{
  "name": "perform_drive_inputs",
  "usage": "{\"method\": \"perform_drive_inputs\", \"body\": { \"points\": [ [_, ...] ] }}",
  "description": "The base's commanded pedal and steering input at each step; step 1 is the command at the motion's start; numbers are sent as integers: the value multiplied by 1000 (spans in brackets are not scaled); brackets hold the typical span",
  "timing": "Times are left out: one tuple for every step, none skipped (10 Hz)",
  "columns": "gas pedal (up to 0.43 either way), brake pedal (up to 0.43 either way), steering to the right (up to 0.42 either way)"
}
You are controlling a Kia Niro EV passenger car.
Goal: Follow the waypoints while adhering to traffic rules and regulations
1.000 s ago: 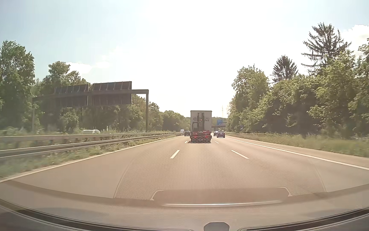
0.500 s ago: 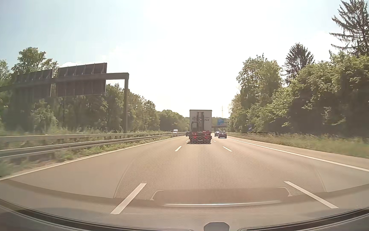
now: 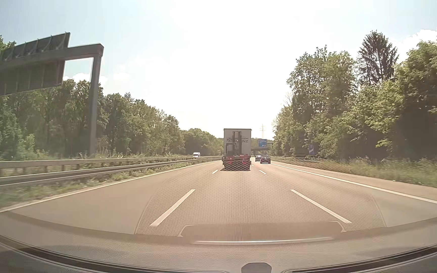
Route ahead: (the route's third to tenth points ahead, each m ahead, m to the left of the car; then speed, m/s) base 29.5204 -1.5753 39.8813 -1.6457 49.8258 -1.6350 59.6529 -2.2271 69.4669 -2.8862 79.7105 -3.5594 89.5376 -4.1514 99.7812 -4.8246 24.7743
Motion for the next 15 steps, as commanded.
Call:
{"method": "perform_drive_inputs", "body": {
  "points": [
    [169,30,3],
    [169,30,3],
    [169,30,3],
    [169,30,4],
    [177,30,5],
    [177,30,5],
    [177,30,6],
    [177,30,7],
    [177,30,7],
    [177,30,7],
    [177,30,7],
    [177,30,7],
    [189,30,7],
    [209,30,6],
    [209,30,7]
  ]
}}
